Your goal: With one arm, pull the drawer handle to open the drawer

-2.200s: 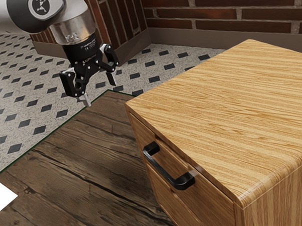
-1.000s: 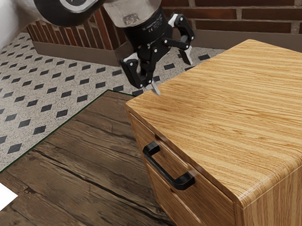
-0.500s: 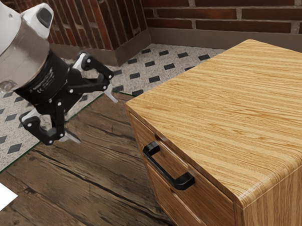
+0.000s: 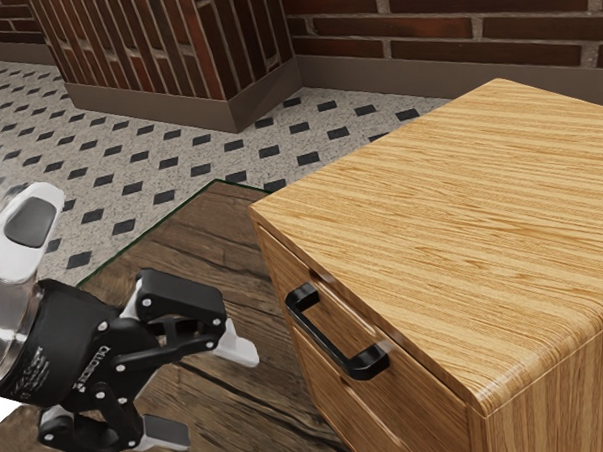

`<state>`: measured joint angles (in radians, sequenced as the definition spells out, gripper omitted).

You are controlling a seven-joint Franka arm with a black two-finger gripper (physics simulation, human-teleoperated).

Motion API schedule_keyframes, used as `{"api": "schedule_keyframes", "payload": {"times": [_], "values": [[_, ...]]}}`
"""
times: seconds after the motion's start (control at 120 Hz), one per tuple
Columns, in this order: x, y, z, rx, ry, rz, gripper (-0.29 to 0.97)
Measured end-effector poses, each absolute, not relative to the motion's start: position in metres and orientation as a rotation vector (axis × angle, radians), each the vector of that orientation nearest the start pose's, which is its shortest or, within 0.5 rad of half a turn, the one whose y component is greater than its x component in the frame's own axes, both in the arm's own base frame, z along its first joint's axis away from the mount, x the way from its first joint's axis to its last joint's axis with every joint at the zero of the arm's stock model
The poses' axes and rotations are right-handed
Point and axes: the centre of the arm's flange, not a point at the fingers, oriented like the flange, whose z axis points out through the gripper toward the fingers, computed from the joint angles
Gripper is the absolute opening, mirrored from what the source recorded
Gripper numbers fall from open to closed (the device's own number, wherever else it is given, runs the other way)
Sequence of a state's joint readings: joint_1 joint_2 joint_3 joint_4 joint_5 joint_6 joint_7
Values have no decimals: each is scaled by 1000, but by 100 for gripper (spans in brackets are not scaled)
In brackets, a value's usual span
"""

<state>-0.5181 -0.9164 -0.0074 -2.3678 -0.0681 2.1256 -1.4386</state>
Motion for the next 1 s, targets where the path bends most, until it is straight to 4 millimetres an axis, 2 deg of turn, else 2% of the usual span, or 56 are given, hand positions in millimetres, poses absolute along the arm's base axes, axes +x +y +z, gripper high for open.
{"api": "schedule_keyframes", "payload": {"times": [0.092,0.142,0.283,0.45,0.683,1.0], "values": [[297,-159,678,2185,1241,471,67],[309,-159,676,2141,1290,502,67],[317,-164,677,2046,1343,534,67],[335,-166,664,1994,1416,506,67],[341,-160,646,1951,1503,479,67],[332,-167,641,1954,1516,456,67]]}}
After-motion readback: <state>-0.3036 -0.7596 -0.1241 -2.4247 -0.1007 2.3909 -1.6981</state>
